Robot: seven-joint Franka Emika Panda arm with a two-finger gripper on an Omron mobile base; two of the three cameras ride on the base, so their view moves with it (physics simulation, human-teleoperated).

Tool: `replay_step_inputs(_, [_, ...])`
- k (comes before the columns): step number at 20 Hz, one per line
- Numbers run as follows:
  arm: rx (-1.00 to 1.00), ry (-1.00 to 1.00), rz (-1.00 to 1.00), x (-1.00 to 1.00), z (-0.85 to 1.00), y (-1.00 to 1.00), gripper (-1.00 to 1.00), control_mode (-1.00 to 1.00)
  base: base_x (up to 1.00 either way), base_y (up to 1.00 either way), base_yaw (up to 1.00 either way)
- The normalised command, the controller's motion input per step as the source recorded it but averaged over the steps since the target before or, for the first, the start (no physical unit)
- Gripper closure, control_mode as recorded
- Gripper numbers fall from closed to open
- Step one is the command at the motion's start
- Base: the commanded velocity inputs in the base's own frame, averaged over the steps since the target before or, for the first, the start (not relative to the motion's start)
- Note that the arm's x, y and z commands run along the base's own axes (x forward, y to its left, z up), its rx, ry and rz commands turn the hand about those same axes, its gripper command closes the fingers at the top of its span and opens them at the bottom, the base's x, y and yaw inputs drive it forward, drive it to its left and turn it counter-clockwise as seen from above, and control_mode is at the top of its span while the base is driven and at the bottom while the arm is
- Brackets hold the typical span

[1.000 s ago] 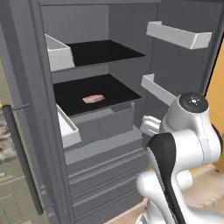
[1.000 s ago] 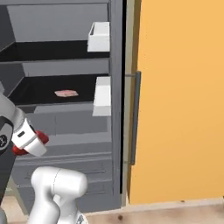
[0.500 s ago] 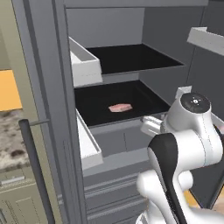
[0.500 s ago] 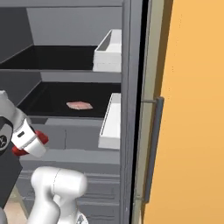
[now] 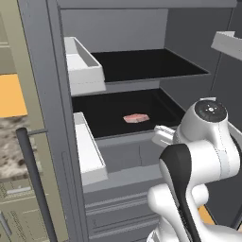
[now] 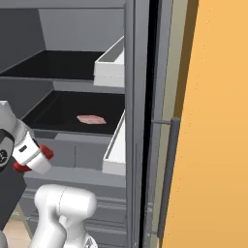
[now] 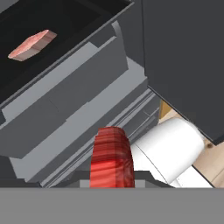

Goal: Place the steak on the counter behind the older steak on the same shelf of the fridge to maintain FIFO order. Close the fridge door when finished.

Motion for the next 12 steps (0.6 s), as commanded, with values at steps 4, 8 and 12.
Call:
replay_step_inputs(4, [0.0,0.0,0.0,0.0,0.0,0.0,1.0,1.0,0.65,0.0,0.22])
replay_step_inputs(8, [0.0,0.0,0.0,0.0,0.0,0.0,1.0,1.0,0.78,0.0,0.19])
replay_step_inputs(12, [0.01,-0.01,0.01,0.61,0.0,0.03,1.0,-1.0,0.21,0.0,0.03])
